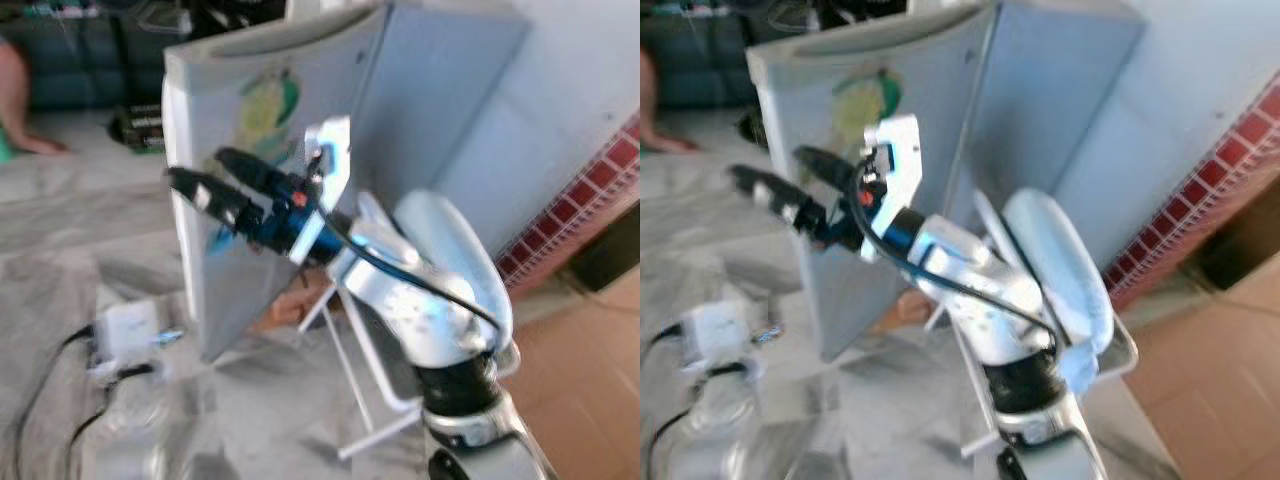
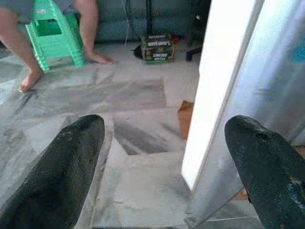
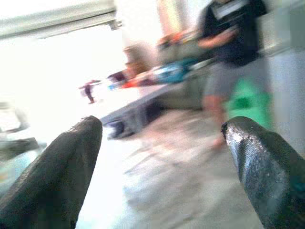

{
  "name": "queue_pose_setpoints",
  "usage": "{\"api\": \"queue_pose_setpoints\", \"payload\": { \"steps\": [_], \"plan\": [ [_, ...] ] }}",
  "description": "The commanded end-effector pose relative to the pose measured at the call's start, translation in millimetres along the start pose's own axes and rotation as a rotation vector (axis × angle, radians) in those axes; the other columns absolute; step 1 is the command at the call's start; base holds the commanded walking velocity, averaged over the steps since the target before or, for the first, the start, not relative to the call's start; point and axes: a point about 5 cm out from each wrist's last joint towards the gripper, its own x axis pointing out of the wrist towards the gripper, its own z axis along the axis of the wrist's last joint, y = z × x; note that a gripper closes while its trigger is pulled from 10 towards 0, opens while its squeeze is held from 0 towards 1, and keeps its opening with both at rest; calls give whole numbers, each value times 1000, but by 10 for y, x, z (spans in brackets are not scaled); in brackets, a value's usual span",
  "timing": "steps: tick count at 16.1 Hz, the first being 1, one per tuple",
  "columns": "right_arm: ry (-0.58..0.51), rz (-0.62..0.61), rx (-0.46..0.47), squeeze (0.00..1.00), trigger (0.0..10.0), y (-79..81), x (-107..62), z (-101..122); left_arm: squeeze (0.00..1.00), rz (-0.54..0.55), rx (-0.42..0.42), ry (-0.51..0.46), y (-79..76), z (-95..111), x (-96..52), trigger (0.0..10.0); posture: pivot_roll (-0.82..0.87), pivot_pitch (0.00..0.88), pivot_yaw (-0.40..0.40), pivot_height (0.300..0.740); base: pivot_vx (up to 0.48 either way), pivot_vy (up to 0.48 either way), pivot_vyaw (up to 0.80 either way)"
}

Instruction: Restocking fridge

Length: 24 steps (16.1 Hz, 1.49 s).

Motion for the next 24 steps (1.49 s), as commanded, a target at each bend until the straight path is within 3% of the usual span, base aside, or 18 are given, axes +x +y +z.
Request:
{"api": "queue_pose_setpoints", "payload": {
  "steps": [1,2,4,5,7,8,9,10,11,13,14,15,16,17,18,19,20,24],
  "plan": [
    [37,158,74,0,10000,167,-104,-15,0,34,31,37,136,-98,-30,10000,263,0,-139,740,0,0,0],
    [45,194,92,0,10000,195,-149,-6,0,33,31,37,132,-97,-26,10000,263,0,-138,740,0,0,0],
    [103,96,69,0,10000,-36,-291,-113,0,31,31,35,131,-94,-15,10000,263,0,-135,740,0,0,0],
    [189,-33,22,0,10000,-238,-382,-262,0,33,33,34,139,-94,-7,10000,265,0,-130,740,0,0,0],
    [334,-520,-194,0,10000,-862,-705,-511,0,46,39,27,164,-77,10,10000,268,0,-127,740,0,0,0],
    [354,-642,-271,0,10000,-1017,-862,-528,0,48,43,24,171,-72,11,10000,273,0,-125,740,0,0,0],
    [353,-749,-253,0,10000,-1131,-998,-545,0,49,46,25,176,-73,10,10000,275,0,-123,740,0,0,0],
    [355,-780,-249,0,10000,-1158,-1040,-545,0,50,47,25,179,-75,9,10000,275,0,-123,740,0,0,0],
    [395,-883,-308,0,10000,-1270,-1148,-559,0,51,50,29,184,-81,4,10000,276,0,-121,740,0,0,0],
    [350,-938,-318,0,10000,-1326,-1043,-507,0,46,53,31,183,-83,1,10000,276,0,-120,740,0,0,0],
    [307,-897,-282,0,10000,-1261,-855,-458,0,42,57,29,181,-80,3,10000,282,0,-120,740,0,0,0],
    [197,-737,-70,0,10000,-1065,-561,-424,0,41,59,26,177,-76,5,10000,282,0,-122,740,0,0,0],
    [92,-240,196,0,10000,-506,-324,-272,0,40,58,26,181,-76,8,10000,280,0,-129,740,0,0,0],
    [56,125,252,0,10000,-72,-414,-74,0,41,58,29,190,-86,10,10000,280,0,-129,740,0,0,0],
    [52,259,223,0,10000,76,-537,15,0,41,57,31,192,-91,15,10000,275,0,-133,740,0,0,0],
    [52,329,192,0,10000,129,-682,62,0,44,53,37,193,-101,17,10000,273,0,-133,740,0,0,0],
    [70,322,196,0,10000,102,-786,61,0,44,53,39,188,-111,15,10000,271,0,-135,740,0,0,0],
    [238,164,167,0,10000,-104,-934,-224,0,41,60,34,184,-96,39,10000,274,0,-129,740,0,0,0]
  ]
}}
